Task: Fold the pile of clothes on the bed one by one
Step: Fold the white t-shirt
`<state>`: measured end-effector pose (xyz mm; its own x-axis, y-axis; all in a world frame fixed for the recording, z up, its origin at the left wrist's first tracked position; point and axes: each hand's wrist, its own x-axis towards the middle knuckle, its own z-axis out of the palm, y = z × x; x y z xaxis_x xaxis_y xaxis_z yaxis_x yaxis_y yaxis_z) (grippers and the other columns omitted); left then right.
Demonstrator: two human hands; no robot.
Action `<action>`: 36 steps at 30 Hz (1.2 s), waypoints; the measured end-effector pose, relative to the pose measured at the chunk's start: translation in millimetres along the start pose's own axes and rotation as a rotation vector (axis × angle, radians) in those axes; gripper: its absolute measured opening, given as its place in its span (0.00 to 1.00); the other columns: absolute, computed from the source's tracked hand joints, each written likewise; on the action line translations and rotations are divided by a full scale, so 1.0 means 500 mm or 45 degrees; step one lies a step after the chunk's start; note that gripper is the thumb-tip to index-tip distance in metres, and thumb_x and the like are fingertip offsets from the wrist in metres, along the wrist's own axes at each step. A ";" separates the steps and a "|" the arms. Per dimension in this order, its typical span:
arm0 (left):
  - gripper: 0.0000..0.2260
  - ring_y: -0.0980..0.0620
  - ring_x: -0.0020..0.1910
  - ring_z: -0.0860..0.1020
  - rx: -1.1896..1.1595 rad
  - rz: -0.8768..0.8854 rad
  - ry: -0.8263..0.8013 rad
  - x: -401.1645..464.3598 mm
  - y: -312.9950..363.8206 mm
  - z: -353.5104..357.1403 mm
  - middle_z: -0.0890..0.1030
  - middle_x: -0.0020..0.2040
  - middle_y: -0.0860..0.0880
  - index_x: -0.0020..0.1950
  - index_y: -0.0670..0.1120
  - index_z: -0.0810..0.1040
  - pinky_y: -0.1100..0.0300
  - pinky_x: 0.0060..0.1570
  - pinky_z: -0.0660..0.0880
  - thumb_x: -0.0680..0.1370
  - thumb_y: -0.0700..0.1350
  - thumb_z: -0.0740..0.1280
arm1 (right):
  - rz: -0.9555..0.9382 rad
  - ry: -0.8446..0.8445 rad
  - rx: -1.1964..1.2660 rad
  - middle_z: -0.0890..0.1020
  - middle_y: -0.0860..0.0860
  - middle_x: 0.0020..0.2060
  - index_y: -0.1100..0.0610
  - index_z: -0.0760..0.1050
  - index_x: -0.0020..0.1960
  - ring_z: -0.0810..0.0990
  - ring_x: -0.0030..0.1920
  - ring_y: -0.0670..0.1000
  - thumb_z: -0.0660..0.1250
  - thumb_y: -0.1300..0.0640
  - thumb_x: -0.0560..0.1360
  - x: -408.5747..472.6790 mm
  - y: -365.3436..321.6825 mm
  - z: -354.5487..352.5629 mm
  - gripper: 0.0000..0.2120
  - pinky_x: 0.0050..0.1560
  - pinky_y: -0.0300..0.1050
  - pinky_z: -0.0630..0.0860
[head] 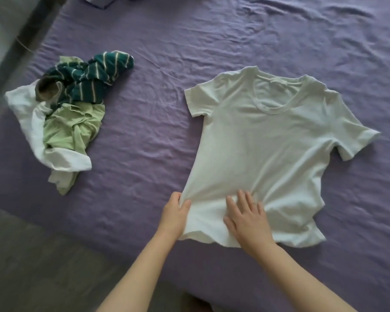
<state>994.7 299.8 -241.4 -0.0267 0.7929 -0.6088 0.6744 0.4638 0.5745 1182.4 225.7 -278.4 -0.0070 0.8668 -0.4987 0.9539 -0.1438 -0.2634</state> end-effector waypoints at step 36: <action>0.20 0.43 0.77 0.42 1.453 1.042 -0.556 -0.070 0.068 0.260 0.43 0.78 0.47 0.75 0.58 0.56 0.42 0.73 0.44 0.82 0.53 0.52 | 1.383 0.678 0.981 0.77 0.53 0.51 0.52 0.68 0.67 0.76 0.50 0.56 0.65 0.50 0.75 -0.283 0.187 0.037 0.21 0.43 0.48 0.70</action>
<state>1114.8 236.5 -271.9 0.7211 0.3990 -0.5663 0.6012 -0.7667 0.2253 1266.8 80.6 -247.7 0.8823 0.2095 -0.4214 0.0154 -0.9078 -0.4192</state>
